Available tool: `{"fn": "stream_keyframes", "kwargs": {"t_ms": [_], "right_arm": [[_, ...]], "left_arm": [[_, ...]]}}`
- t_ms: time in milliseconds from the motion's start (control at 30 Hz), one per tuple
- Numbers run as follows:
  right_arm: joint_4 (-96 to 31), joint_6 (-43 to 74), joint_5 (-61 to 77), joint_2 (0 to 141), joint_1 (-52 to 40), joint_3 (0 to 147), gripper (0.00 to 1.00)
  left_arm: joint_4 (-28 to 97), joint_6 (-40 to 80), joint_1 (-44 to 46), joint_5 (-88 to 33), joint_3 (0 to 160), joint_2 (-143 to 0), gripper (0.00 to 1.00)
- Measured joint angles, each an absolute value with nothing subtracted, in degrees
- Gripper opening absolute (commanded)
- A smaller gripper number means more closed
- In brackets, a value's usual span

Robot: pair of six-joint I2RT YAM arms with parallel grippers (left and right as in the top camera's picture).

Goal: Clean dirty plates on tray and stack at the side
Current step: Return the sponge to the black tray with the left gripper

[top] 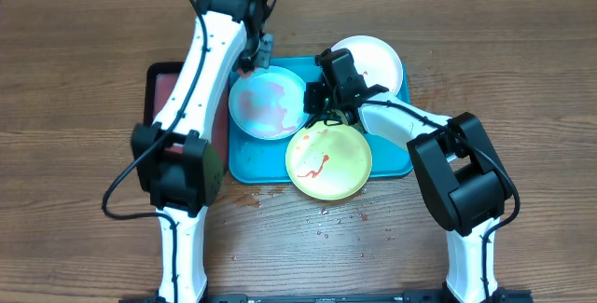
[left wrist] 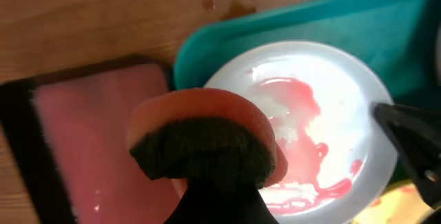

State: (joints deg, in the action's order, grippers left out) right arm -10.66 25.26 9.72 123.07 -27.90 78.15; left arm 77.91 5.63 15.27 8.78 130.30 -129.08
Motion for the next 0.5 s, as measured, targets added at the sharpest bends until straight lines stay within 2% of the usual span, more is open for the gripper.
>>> {"fn": "stream_keyframes", "kwargs": {"t_ms": [133, 333, 500], "right_arm": [[-13.1, 25.3, 10.0, 123.1, -27.9, 79.3, 0.04], [-16.8, 25.2, 10.1, 123.0, -27.9, 81.1, 0.04], [-19.8, 25.1, 9.6, 122.3, -27.9, 82.2, 0.04]], "left_arm": [[81.2, 5.6, 12.9, 9.1, 131.3, -125.6, 0.05], [87.8, 5.8, 4.2, 9.0, 131.8, -122.9, 0.04], [86.2, 5.8, -1.7, 7.8, 128.5, -122.8, 0.05]]}}
